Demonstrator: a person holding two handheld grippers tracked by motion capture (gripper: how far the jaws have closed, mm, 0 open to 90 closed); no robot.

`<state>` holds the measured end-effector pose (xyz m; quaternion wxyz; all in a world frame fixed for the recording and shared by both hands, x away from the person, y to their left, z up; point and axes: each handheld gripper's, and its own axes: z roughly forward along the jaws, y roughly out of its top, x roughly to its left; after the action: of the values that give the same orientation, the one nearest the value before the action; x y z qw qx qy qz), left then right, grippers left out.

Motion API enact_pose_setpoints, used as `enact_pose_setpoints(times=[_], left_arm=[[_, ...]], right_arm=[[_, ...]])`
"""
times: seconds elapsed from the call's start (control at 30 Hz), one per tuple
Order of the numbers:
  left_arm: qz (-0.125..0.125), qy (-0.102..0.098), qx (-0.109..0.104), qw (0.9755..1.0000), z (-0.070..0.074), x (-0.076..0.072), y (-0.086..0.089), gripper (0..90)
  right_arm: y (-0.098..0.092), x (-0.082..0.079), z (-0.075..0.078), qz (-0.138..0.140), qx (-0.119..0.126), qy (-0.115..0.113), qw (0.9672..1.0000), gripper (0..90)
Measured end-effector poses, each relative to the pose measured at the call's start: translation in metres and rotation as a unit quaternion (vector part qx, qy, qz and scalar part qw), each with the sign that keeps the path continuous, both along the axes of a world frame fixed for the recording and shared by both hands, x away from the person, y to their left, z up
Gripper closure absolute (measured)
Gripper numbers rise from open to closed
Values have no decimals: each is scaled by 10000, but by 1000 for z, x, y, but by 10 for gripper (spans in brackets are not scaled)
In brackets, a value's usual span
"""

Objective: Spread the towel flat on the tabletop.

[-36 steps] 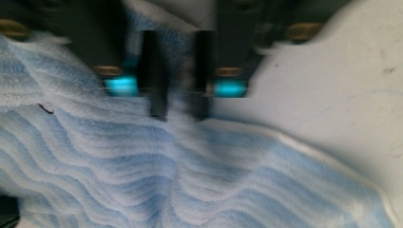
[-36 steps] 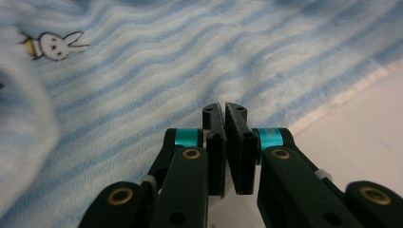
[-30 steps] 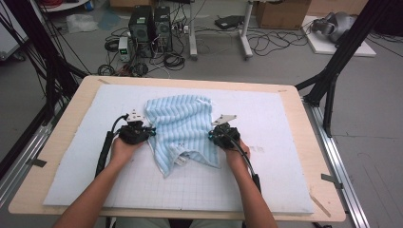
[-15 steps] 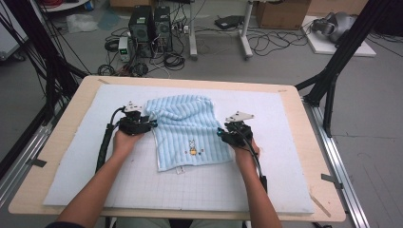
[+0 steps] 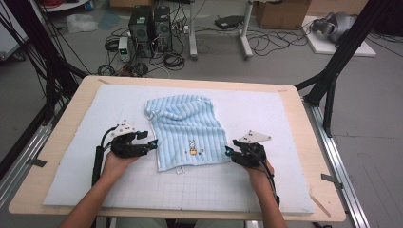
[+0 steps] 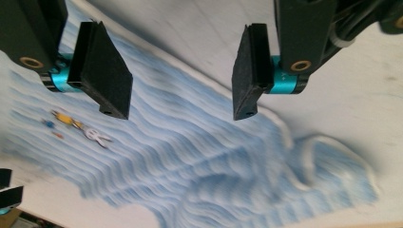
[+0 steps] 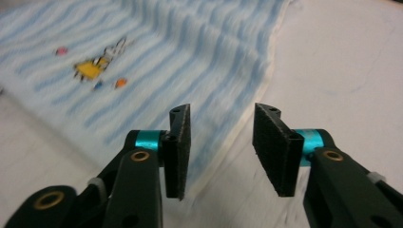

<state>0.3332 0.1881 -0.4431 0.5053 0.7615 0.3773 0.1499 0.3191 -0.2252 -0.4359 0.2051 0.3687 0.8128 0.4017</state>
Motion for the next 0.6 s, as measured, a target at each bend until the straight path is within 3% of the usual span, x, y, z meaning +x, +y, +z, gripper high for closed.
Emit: enact_pose_setpoints(times=[0.13,0.2,0.33,0.4,0.43,0.5,0.6], left_arm=[[-157,136,60,9998,-3,-13,-11,422],[-261,187,160,9994,-5,-18,-18,452],[-396,270,594,9971,-7,-24,-31,503],[-513,264,960,9937,-8,-25,-38,608],[-465,157,1121,9925,-7,-26,-41,635],[-473,129,1118,9925,-7,-28,-41,792],[-526,253,1011,9932,-7,-32,-36,859]], right_arm=[[-3,-12,-6,36,130,201,9997,605],[-1,-16,-10,90,78,293,9995,609],[2,-21,-14,169,52,394,9991,732],[4,-24,-14,166,52,412,9990,790],[5,-24,-14,173,40,440,9989,800],[4,-26,-14,207,53,491,9986,811],[3,-29,-14,319,143,616,9975,812]])
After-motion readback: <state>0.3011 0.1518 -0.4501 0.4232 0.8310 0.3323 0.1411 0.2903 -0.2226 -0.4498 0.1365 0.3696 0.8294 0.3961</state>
